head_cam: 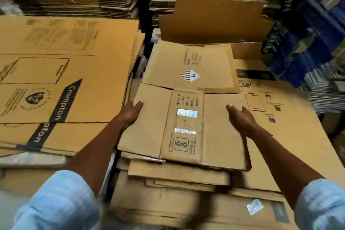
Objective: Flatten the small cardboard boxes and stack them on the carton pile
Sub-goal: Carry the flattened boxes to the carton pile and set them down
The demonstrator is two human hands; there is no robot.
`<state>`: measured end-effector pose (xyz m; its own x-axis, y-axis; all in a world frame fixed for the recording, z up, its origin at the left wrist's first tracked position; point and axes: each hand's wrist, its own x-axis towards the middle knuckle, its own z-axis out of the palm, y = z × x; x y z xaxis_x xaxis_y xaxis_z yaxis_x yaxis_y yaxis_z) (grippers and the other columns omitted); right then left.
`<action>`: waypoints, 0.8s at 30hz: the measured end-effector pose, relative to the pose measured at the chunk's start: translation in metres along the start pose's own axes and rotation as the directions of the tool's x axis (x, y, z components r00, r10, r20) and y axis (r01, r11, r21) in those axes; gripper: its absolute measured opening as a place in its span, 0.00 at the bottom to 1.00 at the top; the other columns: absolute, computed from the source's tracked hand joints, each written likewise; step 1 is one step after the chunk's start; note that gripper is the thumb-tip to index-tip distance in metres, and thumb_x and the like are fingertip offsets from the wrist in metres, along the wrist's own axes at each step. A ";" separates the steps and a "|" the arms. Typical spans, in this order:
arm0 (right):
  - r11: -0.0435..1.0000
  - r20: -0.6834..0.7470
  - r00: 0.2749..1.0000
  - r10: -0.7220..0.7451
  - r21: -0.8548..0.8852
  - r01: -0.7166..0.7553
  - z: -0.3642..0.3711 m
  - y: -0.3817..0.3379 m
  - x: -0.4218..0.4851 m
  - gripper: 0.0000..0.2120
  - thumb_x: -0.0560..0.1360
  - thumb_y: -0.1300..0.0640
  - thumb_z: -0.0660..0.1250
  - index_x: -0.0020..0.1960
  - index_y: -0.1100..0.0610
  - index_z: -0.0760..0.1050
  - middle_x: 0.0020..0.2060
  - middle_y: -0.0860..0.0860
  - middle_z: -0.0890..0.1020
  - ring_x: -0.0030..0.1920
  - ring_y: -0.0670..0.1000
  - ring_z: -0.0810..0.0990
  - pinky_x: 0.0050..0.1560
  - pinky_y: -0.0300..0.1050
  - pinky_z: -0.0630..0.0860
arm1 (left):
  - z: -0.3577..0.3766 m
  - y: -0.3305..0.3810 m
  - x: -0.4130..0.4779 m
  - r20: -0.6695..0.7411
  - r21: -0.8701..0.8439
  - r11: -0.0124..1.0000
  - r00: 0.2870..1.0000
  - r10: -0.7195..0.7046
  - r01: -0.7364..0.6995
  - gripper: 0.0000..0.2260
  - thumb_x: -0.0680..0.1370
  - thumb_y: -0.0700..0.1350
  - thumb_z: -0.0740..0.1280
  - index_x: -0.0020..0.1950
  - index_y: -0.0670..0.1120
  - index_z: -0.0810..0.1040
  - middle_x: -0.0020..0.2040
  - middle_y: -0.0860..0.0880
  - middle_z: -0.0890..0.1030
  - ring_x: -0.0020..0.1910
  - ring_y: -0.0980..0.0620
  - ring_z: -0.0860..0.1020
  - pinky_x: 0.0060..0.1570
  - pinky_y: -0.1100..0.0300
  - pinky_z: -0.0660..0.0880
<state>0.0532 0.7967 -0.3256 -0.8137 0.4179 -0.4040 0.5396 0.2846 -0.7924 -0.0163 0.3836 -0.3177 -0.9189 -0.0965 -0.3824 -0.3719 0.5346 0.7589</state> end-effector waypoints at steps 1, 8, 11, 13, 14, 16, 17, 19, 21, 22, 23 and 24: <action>0.997 -0.018 1.000 -0.025 -0.078 0.024 0.010 0.011 0.006 0.39 0.78 0.31 0.61 0.74 0.61 0.69 0.69 0.62 0.75 0.65 0.64 0.75 0.61 0.53 0.70 | 0.012 -0.020 0.012 0.015 0.032 0.999 1.000 -0.018 0.017 0.31 0.85 0.59 0.60 0.80 0.38 0.64 0.77 0.38 0.69 0.73 0.39 0.71 0.65 0.54 0.69; 0.955 -0.093 0.980 -0.176 -0.259 0.146 0.024 0.056 0.020 0.33 0.81 0.30 0.52 0.67 0.57 0.72 0.62 0.61 0.79 0.63 0.63 0.76 0.62 0.60 0.72 | 0.026 -0.063 0.010 0.005 -0.077 0.997 1.000 -0.020 0.021 0.22 0.87 0.49 0.57 0.81 0.48 0.63 0.67 0.50 0.73 0.64 0.49 0.72 0.62 0.59 0.68; 0.955 -0.077 0.974 -0.212 -0.226 0.190 0.022 0.056 0.005 0.21 0.83 0.39 0.56 0.55 0.56 0.73 0.46 0.54 0.80 0.51 0.62 0.79 0.44 0.49 0.70 | 0.021 -0.075 0.001 0.039 -0.077 0.996 0.998 -0.047 0.050 0.18 0.88 0.49 0.55 0.76 0.47 0.71 0.69 0.49 0.75 0.64 0.47 0.75 0.66 0.54 0.71; 0.958 -0.039 0.978 -0.205 -0.211 0.193 0.023 0.059 0.004 0.17 0.85 0.43 0.57 0.61 0.56 0.73 0.49 0.53 0.80 0.53 0.62 0.78 0.46 0.48 0.68 | 0.022 -0.080 -0.007 0.045 -0.120 0.991 0.998 -0.048 0.053 0.17 0.88 0.48 0.56 0.75 0.49 0.72 0.71 0.48 0.75 0.67 0.46 0.74 0.71 0.52 0.69; 0.958 -0.022 0.978 -0.209 -0.205 0.200 0.023 0.057 0.003 0.18 0.85 0.44 0.56 0.65 0.56 0.71 0.53 0.54 0.80 0.55 0.60 0.77 0.49 0.48 0.68 | 0.023 -0.081 -0.012 0.041 -0.148 0.988 0.998 -0.046 0.052 0.17 0.88 0.48 0.57 0.77 0.48 0.71 0.72 0.50 0.73 0.69 0.48 0.72 0.72 0.53 0.68; 0.952 -0.004 0.974 -0.226 -0.212 0.220 0.022 0.052 0.005 0.19 0.86 0.45 0.55 0.70 0.56 0.69 0.60 0.56 0.79 0.56 0.55 0.74 0.54 0.49 0.67 | 0.023 -0.077 -0.018 0.039 -0.198 0.978 0.998 -0.053 0.060 0.19 0.88 0.47 0.57 0.78 0.46 0.69 0.70 0.53 0.72 0.70 0.50 0.70 0.72 0.55 0.66; 0.949 0.000 0.973 -0.232 -0.219 0.227 0.021 0.050 0.005 0.19 0.86 0.46 0.54 0.71 0.57 0.68 0.62 0.57 0.79 0.56 0.54 0.74 0.54 0.49 0.67 | 0.024 -0.077 -0.020 0.037 -0.206 0.976 0.997 -0.061 0.068 0.19 0.88 0.46 0.57 0.78 0.46 0.70 0.70 0.53 0.72 0.71 0.49 0.71 0.73 0.54 0.67; 0.941 0.011 0.971 -0.238 -0.244 0.233 0.020 0.047 0.008 0.18 0.87 0.48 0.54 0.69 0.58 0.68 0.62 0.60 0.78 0.55 0.54 0.73 0.54 0.50 0.66 | 0.026 -0.078 -0.023 0.052 -0.198 0.976 0.996 -0.078 0.086 0.18 0.88 0.47 0.56 0.78 0.48 0.71 0.72 0.48 0.75 0.70 0.45 0.73 0.72 0.51 0.69; 0.934 0.002 0.973 -0.231 -0.281 0.222 0.022 0.042 0.010 0.18 0.86 0.47 0.53 0.67 0.58 0.68 0.64 0.63 0.77 0.58 0.59 0.74 0.55 0.53 0.68 | 0.028 -0.079 -0.025 0.053 -0.195 0.976 0.995 -0.084 0.093 0.17 0.88 0.45 0.56 0.76 0.48 0.72 0.70 0.47 0.77 0.66 0.45 0.76 0.67 0.53 0.71; 0.931 -0.005 0.979 -0.206 -0.308 0.194 0.022 0.041 0.014 0.20 0.86 0.45 0.53 0.70 0.58 0.66 0.67 0.64 0.74 0.64 0.63 0.72 0.59 0.58 0.69 | 0.029 -0.080 -0.025 0.059 -0.209 0.972 0.993 -0.101 0.111 0.17 0.87 0.44 0.56 0.75 0.47 0.74 0.68 0.46 0.78 0.63 0.45 0.77 0.64 0.53 0.73; 0.928 -0.006 0.985 -0.173 -0.337 0.161 0.022 0.038 0.015 0.23 0.86 0.43 0.52 0.74 0.56 0.63 0.71 0.65 0.70 0.70 0.66 0.67 0.65 0.63 0.66 | 0.029 -0.081 -0.026 0.058 -0.227 0.966 0.992 -0.115 0.125 0.16 0.87 0.43 0.56 0.73 0.46 0.75 0.65 0.44 0.80 0.59 0.46 0.79 0.60 0.54 0.75; 0.928 0.000 0.991 -0.137 -0.350 0.128 0.019 0.039 0.019 0.26 0.85 0.40 0.52 0.77 0.54 0.60 0.73 0.64 0.67 0.74 0.67 0.62 0.69 0.66 0.63 | 0.028 -0.080 -0.028 0.064 -0.247 0.958 0.989 -0.131 0.143 0.15 0.87 0.42 0.57 0.71 0.45 0.76 0.62 0.44 0.81 0.54 0.47 0.80 0.54 0.56 0.76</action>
<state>0.0550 0.7991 -0.3723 -0.8798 0.3752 -0.2920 0.4722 0.6193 -0.6273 0.0428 0.3675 -0.3825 -0.8520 -0.1117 -0.5115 -0.5202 0.2910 0.8029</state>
